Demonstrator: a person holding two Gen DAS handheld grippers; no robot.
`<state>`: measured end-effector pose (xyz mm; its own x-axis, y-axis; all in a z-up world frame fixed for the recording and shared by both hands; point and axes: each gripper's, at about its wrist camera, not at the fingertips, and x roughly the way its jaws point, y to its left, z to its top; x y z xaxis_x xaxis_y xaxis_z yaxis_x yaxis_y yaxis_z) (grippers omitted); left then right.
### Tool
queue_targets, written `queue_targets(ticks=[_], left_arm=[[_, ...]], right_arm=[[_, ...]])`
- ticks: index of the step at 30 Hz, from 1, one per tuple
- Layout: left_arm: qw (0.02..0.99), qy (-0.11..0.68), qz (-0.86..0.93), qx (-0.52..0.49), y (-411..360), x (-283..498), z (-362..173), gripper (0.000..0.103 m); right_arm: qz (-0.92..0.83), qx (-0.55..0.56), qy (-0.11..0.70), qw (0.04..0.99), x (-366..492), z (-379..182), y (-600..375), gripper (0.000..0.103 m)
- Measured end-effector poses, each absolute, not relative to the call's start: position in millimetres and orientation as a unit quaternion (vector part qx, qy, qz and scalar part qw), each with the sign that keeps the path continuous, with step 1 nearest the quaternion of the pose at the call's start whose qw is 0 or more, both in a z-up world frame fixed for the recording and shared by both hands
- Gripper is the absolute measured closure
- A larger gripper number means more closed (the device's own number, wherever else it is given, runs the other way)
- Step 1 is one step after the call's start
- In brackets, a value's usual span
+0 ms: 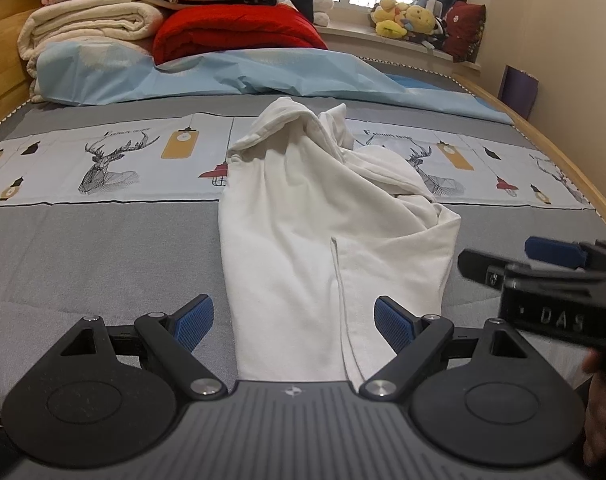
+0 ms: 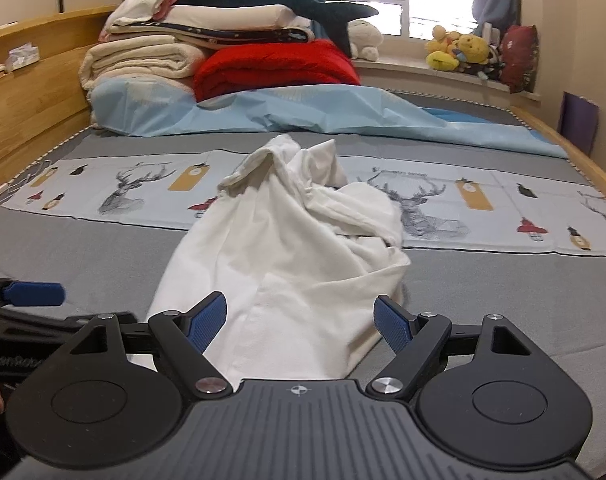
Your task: Fold small clothes
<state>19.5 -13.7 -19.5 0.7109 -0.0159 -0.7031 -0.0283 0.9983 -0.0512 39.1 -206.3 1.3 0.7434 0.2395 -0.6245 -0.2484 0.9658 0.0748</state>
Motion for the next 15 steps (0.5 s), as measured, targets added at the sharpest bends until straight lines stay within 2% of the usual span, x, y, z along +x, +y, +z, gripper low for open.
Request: queue_targets(ticks=[5, 7, 9, 11, 13, 15], left_arm=[[0.924, 0.381, 0.009, -0.028, -10.2, 20.1, -18.8, 0.012], [0.922, 0.386, 0.006, -0.04, -3.7, 23.5, -15.5, 0.012], [0.912, 0.406, -0.009, -0.053, 7.6, 36.0, -9.2, 0.019], [0.911, 0.409, -0.03, -0.034, 17.3, 50.7, -0.1, 0.036], [0.915, 0.4, -0.047, 0.01, 25.8, 68.7, 8.9, 0.05], [0.918, 0.39, -0.062, 0.037, 40.3, 89.2, 9.3, 0.057]], right_arm=[[0.09, 0.048, 0.29, 0.951, 52.7, 21.2, -237.3, 0.022], [0.081, 0.079, 0.275, 0.955, 65.6, 28.5, -256.9, 0.03], [0.071, 0.093, 0.265, 0.957, 84.1, 31.0, -275.2, 0.05], [0.061, 0.096, 0.266, 0.957, 103.5, 28.3, -289.1, 0.057], [0.062, 0.1, 0.284, 0.951, 125.8, 18.2, -301.3, 0.059], [0.073, 0.109, 0.329, 0.935, 149.6, -1.3, -308.9, 0.059]])
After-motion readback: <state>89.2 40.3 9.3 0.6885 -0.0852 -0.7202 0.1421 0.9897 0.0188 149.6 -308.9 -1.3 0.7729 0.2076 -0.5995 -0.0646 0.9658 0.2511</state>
